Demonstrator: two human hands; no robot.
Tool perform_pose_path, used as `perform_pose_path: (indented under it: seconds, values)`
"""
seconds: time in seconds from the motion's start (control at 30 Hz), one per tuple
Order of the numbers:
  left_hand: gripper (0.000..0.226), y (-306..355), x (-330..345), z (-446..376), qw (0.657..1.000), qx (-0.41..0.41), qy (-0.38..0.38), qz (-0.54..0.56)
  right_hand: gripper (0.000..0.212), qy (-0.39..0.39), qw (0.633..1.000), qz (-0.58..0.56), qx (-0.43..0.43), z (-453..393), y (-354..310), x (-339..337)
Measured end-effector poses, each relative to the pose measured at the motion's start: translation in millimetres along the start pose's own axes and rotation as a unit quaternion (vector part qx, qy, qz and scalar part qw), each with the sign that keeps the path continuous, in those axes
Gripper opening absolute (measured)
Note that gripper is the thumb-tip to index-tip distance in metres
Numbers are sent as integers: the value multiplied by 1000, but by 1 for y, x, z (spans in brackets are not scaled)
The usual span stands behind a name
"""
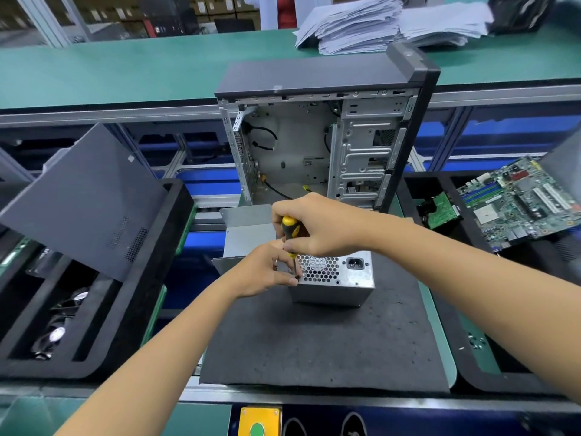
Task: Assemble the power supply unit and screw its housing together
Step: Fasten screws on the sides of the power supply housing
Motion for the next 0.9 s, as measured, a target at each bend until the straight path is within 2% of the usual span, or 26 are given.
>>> perform_pose_path:
  seconds: [0.1,0.2,0.27,0.33,0.4,0.5,0.6,0.73,0.8,0.9]
  values:
    - [10,-2,0,2,1000,-1,15,2,14,-5,1000,20,-12,0,-3,2]
    - [27,-8,2,4,999,-4,47,-14,13,-17,997,64,-31,1,-8,2]
    - [35,-13,4,8,996,-40,80,12,13,-24,995,91,-44,1,-12,1]
    - [38,-21,9,13,988,-94,92,83,18,-31,991,117,-50,0,-14,-1]
    - [28,-28,15,18,976,-136,78,152,23,-35,985,159,-52,-2,-16,-2]
    - [11,-32,21,21,962,-155,66,216,29,-32,964,261,-45,-6,-19,2]
    - [7,-33,22,20,955,-163,56,243,31,-20,943,330,-31,-6,-23,8]
    - [14,-32,23,17,944,-186,35,272,12,-73,959,273,-7,-4,-22,5]
    - [29,-33,24,15,944,-192,27,268,8,-106,961,256,-7,-4,-22,3]
    - [44,-34,24,11,945,-211,17,250,10,-89,949,301,-14,-6,-24,1]
Point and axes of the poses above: each hand's wrist, its own z-axis away from the middle knuckle, its own x-axis out of the palm, y = z × x, the point moved 4 cm from there along -z, towards the middle knuckle, and after that the axes turned 1 degree about -x, right-handed, at the moved point
